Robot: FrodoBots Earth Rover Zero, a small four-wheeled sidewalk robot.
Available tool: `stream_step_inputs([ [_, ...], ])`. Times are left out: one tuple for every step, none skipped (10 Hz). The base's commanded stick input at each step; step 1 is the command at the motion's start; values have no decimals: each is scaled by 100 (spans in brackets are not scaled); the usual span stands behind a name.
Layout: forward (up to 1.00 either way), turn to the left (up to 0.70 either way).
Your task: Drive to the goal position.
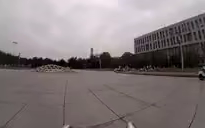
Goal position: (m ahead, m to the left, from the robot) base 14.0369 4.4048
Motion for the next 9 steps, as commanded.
stream_step_inputs([
  [70,0],
  [70,0],
  [70,0],
  [70,0],
  [70,0],
  [70,0],
  [70,0],
  [70,0],
  [70,0],
])
